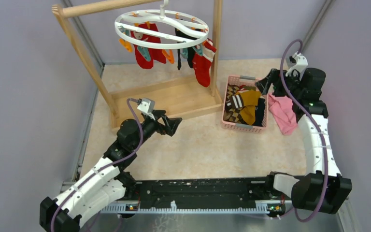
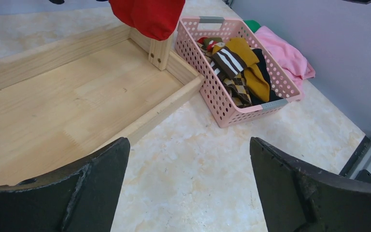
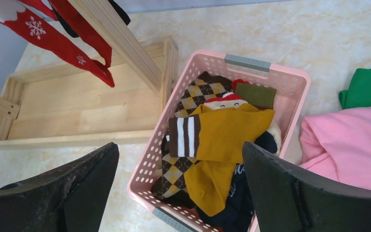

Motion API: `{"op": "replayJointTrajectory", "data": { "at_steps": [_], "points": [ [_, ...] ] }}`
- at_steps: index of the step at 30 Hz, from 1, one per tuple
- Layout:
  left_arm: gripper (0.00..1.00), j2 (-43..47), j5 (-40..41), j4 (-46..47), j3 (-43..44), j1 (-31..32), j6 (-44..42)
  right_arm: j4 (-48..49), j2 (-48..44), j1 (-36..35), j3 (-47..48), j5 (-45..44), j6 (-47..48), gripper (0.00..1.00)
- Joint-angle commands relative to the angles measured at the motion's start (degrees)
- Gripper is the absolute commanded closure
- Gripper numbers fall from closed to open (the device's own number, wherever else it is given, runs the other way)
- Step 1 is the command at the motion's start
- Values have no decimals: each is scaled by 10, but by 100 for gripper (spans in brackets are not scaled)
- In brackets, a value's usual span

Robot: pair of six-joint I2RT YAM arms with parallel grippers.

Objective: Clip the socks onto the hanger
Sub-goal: Pick up the sock from the bin.

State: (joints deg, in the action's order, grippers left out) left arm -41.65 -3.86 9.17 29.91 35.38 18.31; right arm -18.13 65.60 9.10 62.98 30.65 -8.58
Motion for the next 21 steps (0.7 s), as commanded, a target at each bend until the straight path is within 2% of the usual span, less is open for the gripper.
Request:
{"op": "replayJointTrajectory", "data": {
  "at_steps": [1, 5, 11, 14, 18, 21],
  "points": [
    [1, 13, -15, 46, -19, -18, 14, 21, -13, -4, 0, -7, 9, 1],
    [1, 7, -62, 83, -35, -31, 39, 29, -13, -4, -11, 32, 21, 1],
    [1, -24, -145, 205, -82, -42, 103, 60, -11, -5, -38, 160, 50, 1],
    [1, -37, -179, 260, -106, -43, 123, 65, -3, -16, -50, 218, 101, 1],
    [1, -40, -196, 295, -126, -44, 140, 18, 8, -57, -45, 179, 187, 1],
    [1, -37, -202, 321, -146, -44, 145, -51, 19, -73, -29, 166, 289, 1]
  ]
}}
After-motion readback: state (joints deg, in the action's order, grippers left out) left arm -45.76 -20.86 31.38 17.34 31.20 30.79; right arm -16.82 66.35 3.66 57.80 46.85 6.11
